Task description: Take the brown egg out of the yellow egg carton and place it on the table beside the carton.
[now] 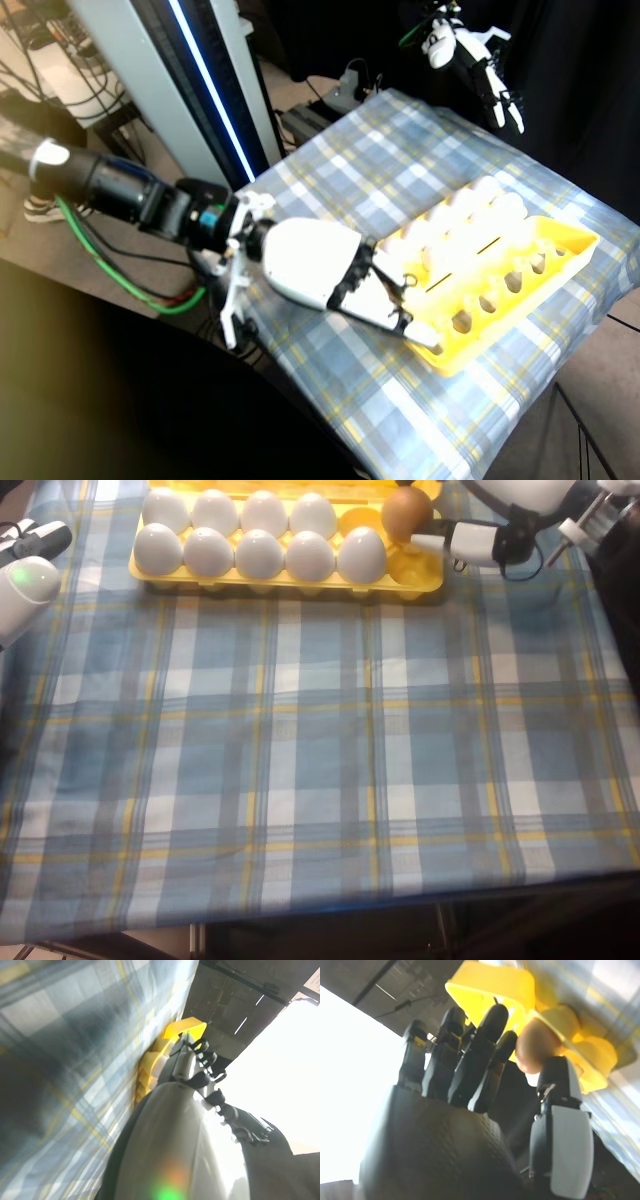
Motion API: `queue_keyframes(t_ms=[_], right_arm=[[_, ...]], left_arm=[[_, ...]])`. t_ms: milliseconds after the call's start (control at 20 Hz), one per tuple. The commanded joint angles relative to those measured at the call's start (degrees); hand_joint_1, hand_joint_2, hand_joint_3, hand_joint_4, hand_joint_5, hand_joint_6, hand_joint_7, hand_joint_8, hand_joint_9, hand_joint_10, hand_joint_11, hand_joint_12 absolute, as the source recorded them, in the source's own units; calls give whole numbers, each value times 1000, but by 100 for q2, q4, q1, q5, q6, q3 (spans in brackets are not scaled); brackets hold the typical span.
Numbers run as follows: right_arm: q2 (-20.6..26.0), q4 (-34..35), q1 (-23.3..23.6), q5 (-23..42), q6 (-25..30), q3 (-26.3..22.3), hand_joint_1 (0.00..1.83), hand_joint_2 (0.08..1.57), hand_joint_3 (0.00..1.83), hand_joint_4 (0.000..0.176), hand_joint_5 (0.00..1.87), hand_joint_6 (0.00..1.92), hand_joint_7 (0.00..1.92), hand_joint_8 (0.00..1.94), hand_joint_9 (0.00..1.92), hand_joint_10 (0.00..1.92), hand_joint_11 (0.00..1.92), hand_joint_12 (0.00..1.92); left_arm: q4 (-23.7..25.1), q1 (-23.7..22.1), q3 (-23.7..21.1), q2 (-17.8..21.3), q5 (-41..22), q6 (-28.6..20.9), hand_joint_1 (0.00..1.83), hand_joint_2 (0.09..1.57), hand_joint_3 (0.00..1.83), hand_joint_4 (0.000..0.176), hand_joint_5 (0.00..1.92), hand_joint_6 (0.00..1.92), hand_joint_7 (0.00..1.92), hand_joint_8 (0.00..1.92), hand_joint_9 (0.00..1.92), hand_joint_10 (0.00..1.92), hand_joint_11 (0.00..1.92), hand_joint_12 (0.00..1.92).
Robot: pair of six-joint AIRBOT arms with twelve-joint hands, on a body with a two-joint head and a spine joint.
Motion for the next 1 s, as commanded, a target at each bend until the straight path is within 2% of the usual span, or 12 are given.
queue_keyframes(t_ms=[0,50,200,250,300,450,550,600,650,750,850,950], right_arm=[[64,-162,95,776,-5,-47,1174,1102,0,60,955,1034,1122,564,614,3,81,54],[115,-203,102,823,-5,-120,1205,1105,4,35,936,1073,1091,742,617,1,62,55],[286,-297,117,910,-5,-303,1205,1120,1,34,916,1110,1043,852,584,2,40,62],[363,-331,122,933,-5,-383,1055,1140,1,91,914,1086,1001,339,580,4,48,78],[425,-353,124,948,-5,-447,1023,1148,0,99,908,1089,1038,114,583,3,53,94],[609,-397,125,1123,-5,-752,986,1154,0,155,892,1111,1037,2,599,2,45,139],[708,-436,124,1280,-5,-973,986,1159,0,149,885,1123,1040,1,604,2,19,222],[768,-449,123,1333,-5,-1062,1005,1160,0,104,887,1122,1037,0,610,1,3,306],[842,-481,93,1411,-5,-1189,1017,1148,0,100,912,1083,1020,2,616,1,0,383],[960,-539,-73,1690,-3,-1427,1002,1147,1,133,908,1087,992,4,598,4,0,360],[1012,-668,-178,1836,4,-1599,1002,1152,0,128,900,1099,1018,8,584,0,0,238],[1044,-854,-268,1928,116,-1732,999,1137,0,164,925,1058,1051,7,589,1,0,190]], left_arm=[[49,-35,-3,-7,-664,-35,0,1016,0,21,273,1,68,4,0,0,0,0],[49,-35,-6,-2,-663,-35,0,1014,0,19,273,1,66,3,0,0,0,0],[51,-36,0,5,-627,-35,0,1013,0,18,279,3,63,1,0,0,0,0],[54,-37,0,12,-616,-35,0,1012,0,19,280,3,62,0,0,0,0,0],[57,-39,-1,17,-607,-35,0,1012,0,17,280,3,61,0,0,0,0,0],[88,-64,0,50,-530,-34,0,1019,0,15,282,6,55,0,0,0,0,0],[95,-87,3,71,-491,-34,0,1020,0,14,288,7,62,3,0,0,0,0],[106,-95,4,78,-481,-34,0,1025,3,7,293,9,70,6,0,0,0,0],[120,-112,7,86,-466,-33,0,1024,2,13,290,6,69,5,0,0,0,0],[145,-149,21,87,-439,-30,0,1027,3,14,290,5,72,5,0,0,0,0],[149,-178,10,87,-434,37,0,1029,4,5,297,8,71,4,0,0,0,0],[148,-186,-12,104,-451,108,0,1025,1,10,292,4,62,0,0,0,0,0]])
